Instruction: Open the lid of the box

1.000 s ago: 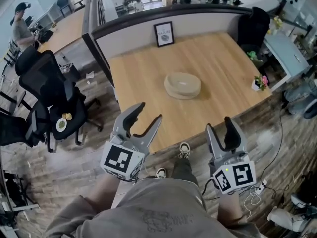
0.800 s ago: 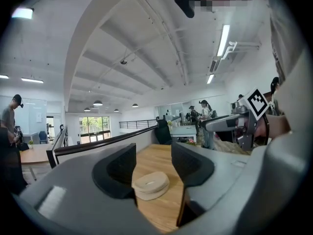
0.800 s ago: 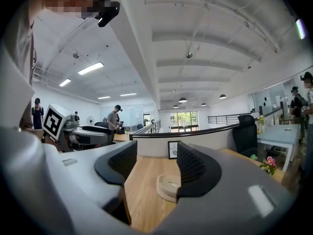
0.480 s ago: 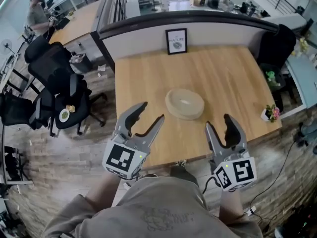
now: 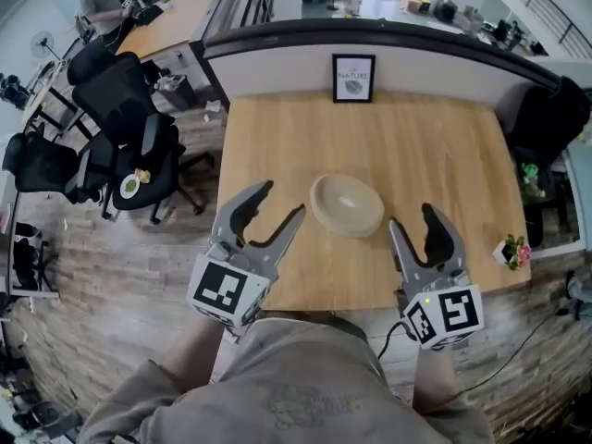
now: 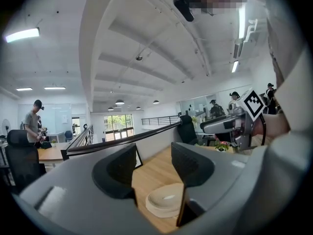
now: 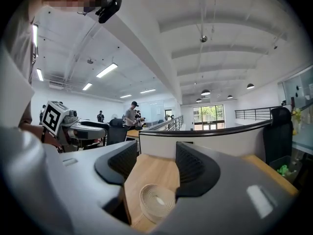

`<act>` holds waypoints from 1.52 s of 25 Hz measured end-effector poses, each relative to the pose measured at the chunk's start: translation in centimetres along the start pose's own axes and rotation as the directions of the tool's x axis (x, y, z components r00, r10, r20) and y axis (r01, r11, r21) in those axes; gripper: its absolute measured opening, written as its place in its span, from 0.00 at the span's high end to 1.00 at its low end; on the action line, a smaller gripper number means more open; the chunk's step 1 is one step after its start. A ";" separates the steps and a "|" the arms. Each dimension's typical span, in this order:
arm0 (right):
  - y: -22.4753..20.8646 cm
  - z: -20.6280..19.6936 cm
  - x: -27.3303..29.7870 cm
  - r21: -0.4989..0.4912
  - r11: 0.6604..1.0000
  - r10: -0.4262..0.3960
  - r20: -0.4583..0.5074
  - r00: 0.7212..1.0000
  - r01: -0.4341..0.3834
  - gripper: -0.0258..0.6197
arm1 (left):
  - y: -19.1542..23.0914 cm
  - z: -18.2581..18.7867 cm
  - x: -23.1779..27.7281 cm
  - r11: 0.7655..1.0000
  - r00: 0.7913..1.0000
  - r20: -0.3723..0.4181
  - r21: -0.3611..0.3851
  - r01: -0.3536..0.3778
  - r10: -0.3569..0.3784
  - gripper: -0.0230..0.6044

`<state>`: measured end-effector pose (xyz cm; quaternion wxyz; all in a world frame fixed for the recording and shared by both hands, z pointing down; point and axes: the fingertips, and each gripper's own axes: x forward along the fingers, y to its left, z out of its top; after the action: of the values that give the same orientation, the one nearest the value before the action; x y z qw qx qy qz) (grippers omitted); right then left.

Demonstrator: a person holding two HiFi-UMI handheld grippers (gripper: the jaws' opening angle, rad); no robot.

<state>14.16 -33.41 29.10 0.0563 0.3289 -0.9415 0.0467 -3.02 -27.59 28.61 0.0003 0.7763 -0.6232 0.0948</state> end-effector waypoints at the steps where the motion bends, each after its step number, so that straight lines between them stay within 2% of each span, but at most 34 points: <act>1: -0.3 -0.2 0.2 0.005 1.000 0.004 -0.002 1.000 -0.004 0.59 | 0.0 -0.2 0.1 1.000 1.000 -0.006 -0.003 -0.007 0.007 0.60; 3: -0.7 -0.7 0.5 0.015 1.000 0.007 -0.008 1.000 -0.007 0.59 | 0.1 -0.3 0.2 1.000 1.000 0.006 0.001 -0.004 0.004 0.60; 7: -1.4 -1.5 1.3 0.013 1.000 -0.010 -0.035 0.999 0.010 0.59 | 1.0 -0.5 0.4 0.999 1.000 0.005 -0.048 0.021 -0.021 0.60; 13: -1.5 -2.2 2.5 0.029 0.999 -0.035 -0.059 0.998 0.037 0.59 | 2.2 -1.7 1.2 0.998 0.998 -0.016 -0.024 0.062 -0.063 0.60; 18: -2.3 -3.7 3.3 0.029 0.997 -0.073 -0.111 0.991 0.076 0.59 | 2.4 -4.3 2.9 0.988 0.988 -0.085 0.073 0.138 -0.132 0.60; 25: -1.4 -5.9 6.2 0.036 0.998 -0.045 -0.160 0.986 0.051 0.59 | 4.3 -8.8 6.6 0.964 0.965 -0.137 0.114 0.239 -0.223 0.60; 28: -1.1 -7.2 8.1 0.016 0.999 -0.044 -0.179 0.983 0.047 0.59 | 5.3 -11.2 8.5 0.955 0.956 -0.176 0.140 0.261 -0.236 0.58; 32: -0.5 -9.3 10.9 0.029 1.000 0.000 -0.193 0.981 0.006 0.59 | 5.9 -15.0 11.0 0.938 0.931 -0.246 0.153 0.312 -0.269 0.56; 38: 0.9 -14.6 13.9 0.030 0.997 0.079 -0.271 0.959 -0.073 0.59 | 5.5 -21.4 13.3 0.901 0.862 -0.344 0.086 0.424 -0.373 0.49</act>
<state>3.91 -39.37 45.42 0.1798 0.2836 -0.9363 0.1027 -8.75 -39.12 50.94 0.0591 0.8602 -0.4308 0.2663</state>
